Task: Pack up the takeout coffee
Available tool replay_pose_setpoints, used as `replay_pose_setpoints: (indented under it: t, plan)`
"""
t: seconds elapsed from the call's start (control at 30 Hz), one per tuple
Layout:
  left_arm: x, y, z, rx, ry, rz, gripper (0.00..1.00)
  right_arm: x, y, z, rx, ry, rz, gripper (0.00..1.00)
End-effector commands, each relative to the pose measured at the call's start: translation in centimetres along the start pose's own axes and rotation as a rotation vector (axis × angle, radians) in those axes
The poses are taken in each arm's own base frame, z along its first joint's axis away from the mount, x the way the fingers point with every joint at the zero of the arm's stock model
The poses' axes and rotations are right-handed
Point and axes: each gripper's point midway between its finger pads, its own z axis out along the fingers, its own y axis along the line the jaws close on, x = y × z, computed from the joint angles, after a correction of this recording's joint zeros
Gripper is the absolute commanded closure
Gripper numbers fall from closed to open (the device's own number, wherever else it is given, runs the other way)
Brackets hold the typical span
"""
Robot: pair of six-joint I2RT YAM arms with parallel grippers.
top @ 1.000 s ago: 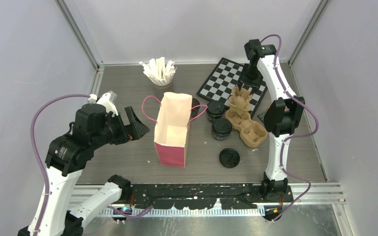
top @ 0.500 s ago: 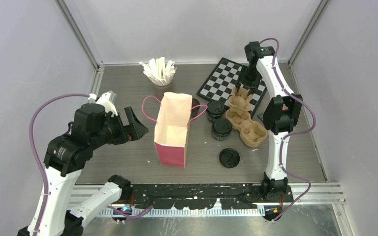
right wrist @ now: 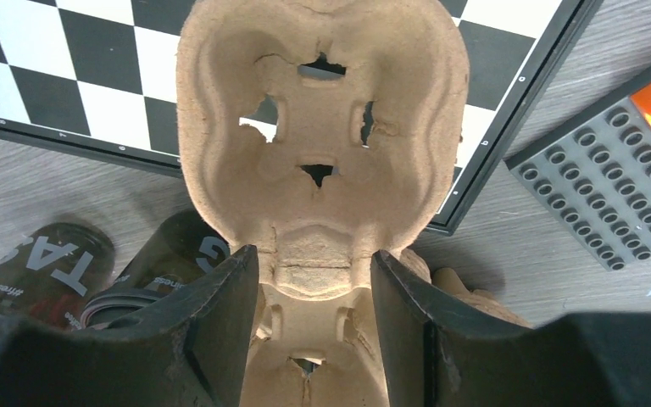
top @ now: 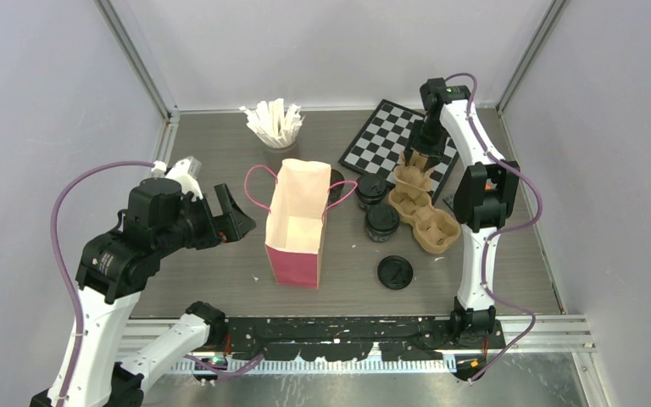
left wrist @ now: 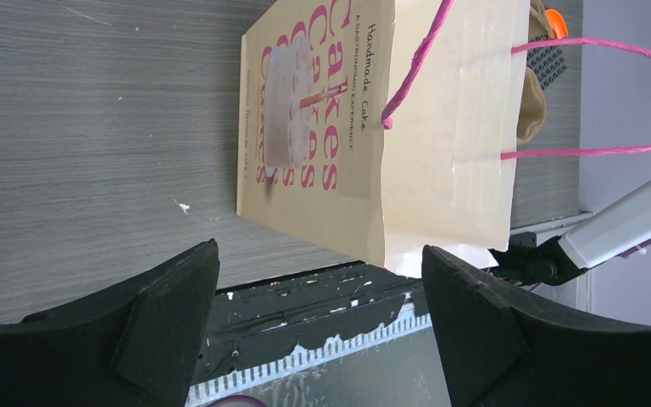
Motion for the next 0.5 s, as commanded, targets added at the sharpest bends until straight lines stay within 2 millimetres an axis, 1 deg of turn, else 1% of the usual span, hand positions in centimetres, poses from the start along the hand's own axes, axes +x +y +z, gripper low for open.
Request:
replay_pose_setpoints:
  t: [0.0, 0.33, 0.47]
  plan:
    - [-0.88, -0.38, -0.78, 0.012, -0.035, 0.022, 0.09, -0.46, 0.65, -0.69, -0.051, -0.024, -0.03, 0.45]
    - [-0.99, -0.39, -1.13, 0.011, -0.039, 0.032, 0.09, -0.47, 0.67, -0.42, -0.049, -0.021, -0.033, 0.46]
    - [-0.84, -0.16, -1.19, 0.004, -0.037, 0.037, 0.09, -0.16, 0.48, -0.22, -0.042, -0.007, -0.037, 0.46]
